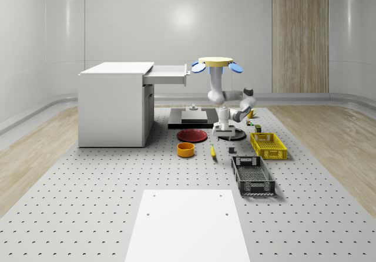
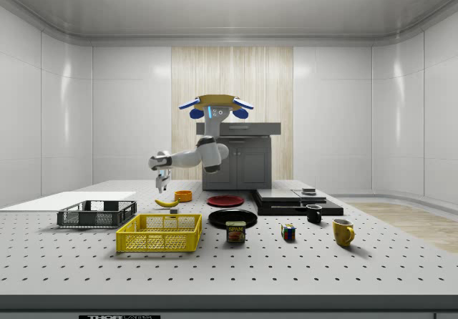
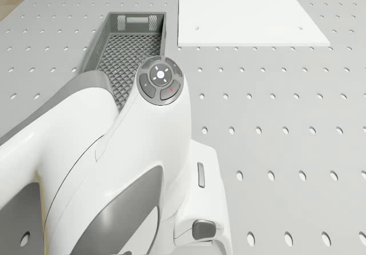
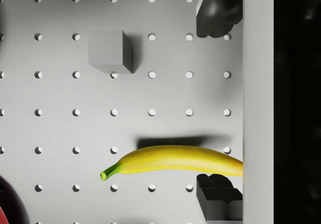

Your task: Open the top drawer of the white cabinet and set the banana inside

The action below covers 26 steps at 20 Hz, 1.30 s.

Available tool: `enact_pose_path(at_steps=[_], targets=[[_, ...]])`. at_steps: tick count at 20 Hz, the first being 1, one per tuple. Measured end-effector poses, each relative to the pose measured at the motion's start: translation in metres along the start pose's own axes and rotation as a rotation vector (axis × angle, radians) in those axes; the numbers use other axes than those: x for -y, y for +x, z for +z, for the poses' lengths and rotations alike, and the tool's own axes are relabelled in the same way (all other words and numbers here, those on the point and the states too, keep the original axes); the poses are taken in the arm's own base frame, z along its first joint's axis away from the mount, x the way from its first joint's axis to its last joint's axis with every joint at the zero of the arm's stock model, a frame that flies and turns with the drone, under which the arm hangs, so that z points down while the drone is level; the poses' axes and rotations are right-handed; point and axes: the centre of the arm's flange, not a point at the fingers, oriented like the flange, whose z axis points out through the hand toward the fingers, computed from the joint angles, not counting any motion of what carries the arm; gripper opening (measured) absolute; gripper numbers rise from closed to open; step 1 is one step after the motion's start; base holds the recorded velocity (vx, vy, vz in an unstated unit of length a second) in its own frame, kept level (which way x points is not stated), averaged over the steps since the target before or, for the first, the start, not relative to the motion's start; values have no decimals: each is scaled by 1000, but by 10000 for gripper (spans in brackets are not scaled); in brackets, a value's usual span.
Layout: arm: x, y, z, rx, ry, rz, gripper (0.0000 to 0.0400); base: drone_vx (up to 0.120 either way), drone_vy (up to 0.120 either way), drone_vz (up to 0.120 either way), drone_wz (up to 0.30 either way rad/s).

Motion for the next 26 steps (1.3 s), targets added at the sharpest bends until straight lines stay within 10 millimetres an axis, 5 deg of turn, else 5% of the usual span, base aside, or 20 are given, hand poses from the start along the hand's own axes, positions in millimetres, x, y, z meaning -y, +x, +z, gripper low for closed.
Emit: enact_pose_path(at_steps=[26], targets=[[-50, 50, 63, 1, 0, 0, 400, 0, 0, 0, 0]])
